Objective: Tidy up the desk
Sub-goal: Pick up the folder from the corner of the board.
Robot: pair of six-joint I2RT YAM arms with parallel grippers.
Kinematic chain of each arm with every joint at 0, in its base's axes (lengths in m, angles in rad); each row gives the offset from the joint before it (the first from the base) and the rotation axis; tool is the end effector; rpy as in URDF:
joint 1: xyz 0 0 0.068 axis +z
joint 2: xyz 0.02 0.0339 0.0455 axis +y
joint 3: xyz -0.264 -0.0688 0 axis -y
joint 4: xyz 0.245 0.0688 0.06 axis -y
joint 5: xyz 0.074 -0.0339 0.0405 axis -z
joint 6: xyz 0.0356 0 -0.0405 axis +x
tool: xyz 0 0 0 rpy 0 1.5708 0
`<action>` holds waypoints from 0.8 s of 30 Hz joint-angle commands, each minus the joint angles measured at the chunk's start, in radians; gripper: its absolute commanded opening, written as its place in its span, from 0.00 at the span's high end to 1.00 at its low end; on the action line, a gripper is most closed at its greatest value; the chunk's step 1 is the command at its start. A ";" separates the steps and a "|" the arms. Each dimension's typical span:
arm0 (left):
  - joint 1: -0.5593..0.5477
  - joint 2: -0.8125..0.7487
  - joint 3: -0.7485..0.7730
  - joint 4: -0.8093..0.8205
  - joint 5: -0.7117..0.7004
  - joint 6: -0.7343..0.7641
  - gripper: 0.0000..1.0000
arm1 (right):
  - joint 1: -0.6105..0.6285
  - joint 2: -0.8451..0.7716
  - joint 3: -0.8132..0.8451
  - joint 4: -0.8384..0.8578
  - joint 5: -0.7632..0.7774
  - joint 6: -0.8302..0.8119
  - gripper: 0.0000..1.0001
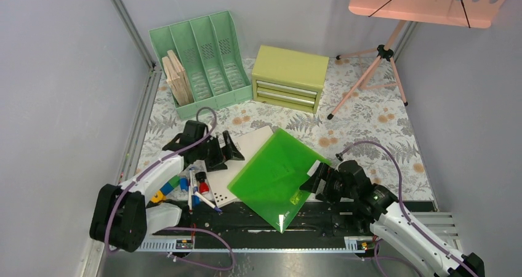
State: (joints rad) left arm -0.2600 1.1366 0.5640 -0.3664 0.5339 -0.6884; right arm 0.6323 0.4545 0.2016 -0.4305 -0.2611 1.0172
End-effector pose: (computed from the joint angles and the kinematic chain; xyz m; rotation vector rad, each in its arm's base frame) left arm 0.1975 -0.0713 0.1862 -0.3295 2.6208 -1.0328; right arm 0.0906 0.0778 0.1577 0.3250 2.4835 1.0953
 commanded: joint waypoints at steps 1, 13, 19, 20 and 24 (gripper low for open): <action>-0.079 0.075 0.070 -0.012 -0.077 0.040 0.05 | 0.002 -0.005 -0.011 -0.021 0.040 0.045 0.01; -0.237 0.129 0.085 -0.037 -0.108 0.017 0.13 | 0.002 0.002 -0.125 0.141 0.021 0.217 0.01; -0.281 0.128 0.054 -0.037 -0.139 0.016 0.21 | 0.003 0.132 -0.105 0.229 0.000 0.178 0.01; -0.286 0.127 0.048 -0.042 -0.142 0.016 0.22 | 0.001 0.156 -0.095 0.240 -0.006 0.170 0.01; -0.309 0.094 0.012 -0.049 -0.152 -0.004 0.30 | 0.002 0.248 -0.042 0.278 -0.018 0.142 0.03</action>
State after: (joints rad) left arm -0.5488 1.2800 0.6090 -0.4133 0.4149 -0.6743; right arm 0.6323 0.6235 0.1276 -0.1547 -0.2928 1.2091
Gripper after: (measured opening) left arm 0.726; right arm 0.980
